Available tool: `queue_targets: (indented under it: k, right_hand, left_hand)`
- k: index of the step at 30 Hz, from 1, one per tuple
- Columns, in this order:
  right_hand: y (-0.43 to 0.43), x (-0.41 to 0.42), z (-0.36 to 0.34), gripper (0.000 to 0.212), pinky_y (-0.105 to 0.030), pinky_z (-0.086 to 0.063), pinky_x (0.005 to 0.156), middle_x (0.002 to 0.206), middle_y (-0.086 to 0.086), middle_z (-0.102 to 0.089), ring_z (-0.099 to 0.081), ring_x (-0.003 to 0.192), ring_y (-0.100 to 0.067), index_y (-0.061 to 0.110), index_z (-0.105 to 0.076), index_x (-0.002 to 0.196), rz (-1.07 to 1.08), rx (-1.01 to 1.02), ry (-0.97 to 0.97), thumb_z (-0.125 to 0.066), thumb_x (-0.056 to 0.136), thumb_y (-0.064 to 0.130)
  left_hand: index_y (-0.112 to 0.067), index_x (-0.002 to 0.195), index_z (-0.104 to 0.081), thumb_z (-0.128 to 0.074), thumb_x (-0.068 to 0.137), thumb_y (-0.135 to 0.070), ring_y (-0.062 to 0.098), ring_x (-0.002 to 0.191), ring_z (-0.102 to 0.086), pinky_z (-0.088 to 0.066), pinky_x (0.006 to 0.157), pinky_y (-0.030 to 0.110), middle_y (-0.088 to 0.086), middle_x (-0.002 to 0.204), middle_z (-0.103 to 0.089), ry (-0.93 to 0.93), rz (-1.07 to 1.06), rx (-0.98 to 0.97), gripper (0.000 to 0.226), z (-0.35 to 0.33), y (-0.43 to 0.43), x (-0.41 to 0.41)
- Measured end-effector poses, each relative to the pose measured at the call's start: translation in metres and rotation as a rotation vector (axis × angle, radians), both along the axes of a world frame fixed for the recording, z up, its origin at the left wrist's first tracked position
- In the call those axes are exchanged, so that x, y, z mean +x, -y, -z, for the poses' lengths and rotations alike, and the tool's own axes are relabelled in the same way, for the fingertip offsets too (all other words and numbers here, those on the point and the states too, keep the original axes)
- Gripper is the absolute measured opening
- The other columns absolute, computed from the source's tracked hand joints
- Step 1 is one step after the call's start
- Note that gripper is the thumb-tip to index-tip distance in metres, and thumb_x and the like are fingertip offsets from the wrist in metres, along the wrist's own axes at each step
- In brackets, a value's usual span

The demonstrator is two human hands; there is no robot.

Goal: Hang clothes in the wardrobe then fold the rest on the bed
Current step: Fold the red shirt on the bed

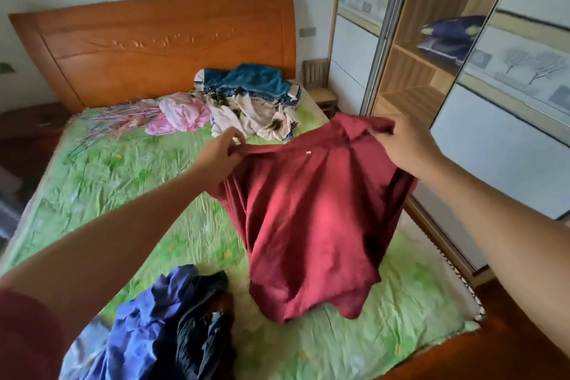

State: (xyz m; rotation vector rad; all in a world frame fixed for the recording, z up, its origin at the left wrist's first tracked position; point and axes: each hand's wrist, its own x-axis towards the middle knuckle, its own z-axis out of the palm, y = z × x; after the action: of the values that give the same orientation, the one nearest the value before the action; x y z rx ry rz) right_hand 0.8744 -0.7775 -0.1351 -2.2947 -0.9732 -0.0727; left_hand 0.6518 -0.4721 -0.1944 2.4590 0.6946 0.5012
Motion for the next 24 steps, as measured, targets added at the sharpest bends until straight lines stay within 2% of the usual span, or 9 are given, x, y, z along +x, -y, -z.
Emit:
queue_targets:
  k: [2,5,7,11,14,16,18,20,24]
  right_hand:
    - [-0.004,0.029,0.013,0.025,-0.035,-0.049,0.071,0.088,-0.004,-0.072,-0.068,0.084,-0.028,0.023,-0.074,0.105,0.099,0.114,-0.033,-0.059,0.099,0.042]
    - [-0.011,0.063,0.030,0.022,-0.035,-0.046,0.068,0.086,-0.008,-0.073,-0.068,0.088,-0.036,0.022,-0.073,0.101,0.136,0.166,0.015,-0.060,0.097,0.040]
    - [-0.018,0.077,0.037,0.021,-0.030,-0.038,0.065,0.077,-0.008,-0.069,-0.068,0.084,-0.036,0.019,-0.073,0.095,0.087,0.191,0.046,-0.062,0.097,0.036]
    - [-0.039,0.091,0.048,0.034,-0.030,-0.034,0.066,0.061,-0.003,-0.059,-0.067,0.078,-0.041,0.021,-0.050,0.065,0.056,0.206,-0.039,-0.061,0.096,0.029]
    - [-0.055,0.096,0.046,0.011,-0.032,-0.040,0.070,0.083,-0.014,-0.070,-0.067,0.088,-0.040,0.019,-0.061,0.083,-0.002,0.208,-0.119,-0.060,0.093,0.024]
    - [-0.066,0.095,0.043,0.013,-0.035,-0.043,0.071,0.086,-0.013,-0.069,-0.065,0.088,-0.039,0.014,-0.062,0.086,-0.043,0.235,-0.207,-0.057,0.090,0.026]
    - [-0.076,0.088,0.038,0.024,-0.040,-0.044,0.070,0.085,-0.011,-0.070,-0.065,0.088,-0.036,0.008,-0.065,0.088,-0.102,0.268,-0.347,-0.058,0.090,0.030]
    - [-0.084,0.073,0.032,0.028,-0.042,-0.049,0.075,0.085,-0.009,-0.072,-0.067,0.086,-0.030,0.008,-0.069,0.091,-0.201,0.315,-0.476,-0.060,0.088,0.034]
    - [-0.093,0.037,0.019,0.022,-0.039,-0.051,0.080,0.086,-0.001,-0.074,-0.068,0.086,-0.023,0.020,-0.069,0.093,-0.452,0.321,-0.574,-0.059,0.084,0.038]
  left_hand:
    - [-0.026,0.109,-0.061,-0.074,0.089,-0.036,0.005,0.062,-0.058,-0.043,0.054,0.023,-0.009,0.075,-0.063,-0.201,0.119,0.127,0.025,-0.014,-0.004,-0.006]
    - [-0.017,0.091,-0.070,-0.075,0.088,-0.033,0.001,0.055,-0.059,-0.045,0.054,0.028,-0.008,0.064,-0.063,-0.426,0.119,0.070,0.017,-0.012,0.003,-0.013]
    - [-0.011,0.083,-0.069,-0.073,0.091,-0.027,0.017,0.064,-0.061,-0.051,0.065,0.038,0.009,0.073,-0.067,-0.348,0.009,-0.020,0.018,-0.005,0.009,-0.014]
    - [-0.016,0.089,-0.063,-0.061,0.100,-0.027,0.023,0.063,-0.055,-0.042,0.057,0.030,0.011,0.076,-0.064,-0.050,-0.310,-0.188,0.015,-0.014,0.022,0.001]
    - [-0.020,0.094,-0.061,-0.057,0.101,-0.031,0.023,0.067,-0.056,-0.043,0.061,0.032,0.013,0.082,-0.065,0.096,-0.417,-0.358,0.014,-0.037,0.035,0.022]
    - [-0.023,0.095,-0.061,-0.058,0.101,-0.034,0.021,0.066,-0.057,-0.044,0.059,0.032,0.011,0.082,-0.064,0.160,-0.443,-0.435,0.013,-0.054,0.048,0.038]
    - [-0.023,0.100,-0.059,-0.060,0.100,-0.032,0.015,0.057,-0.055,-0.041,0.048,0.024,0.008,0.079,-0.062,0.198,-0.430,-0.524,0.010,-0.067,0.065,0.055]
    - [-0.022,0.105,-0.056,-0.060,0.101,-0.026,0.012,0.054,-0.058,-0.046,0.043,0.022,0.008,0.080,-0.063,0.271,-0.364,-0.674,0.007,-0.078,0.081,0.072]
    - [-0.019,0.101,-0.056,-0.052,0.103,-0.005,0.012,0.064,-0.060,-0.058,0.058,0.029,0.005,0.081,-0.059,0.318,-0.224,-0.818,0.014,-0.090,0.111,0.097]
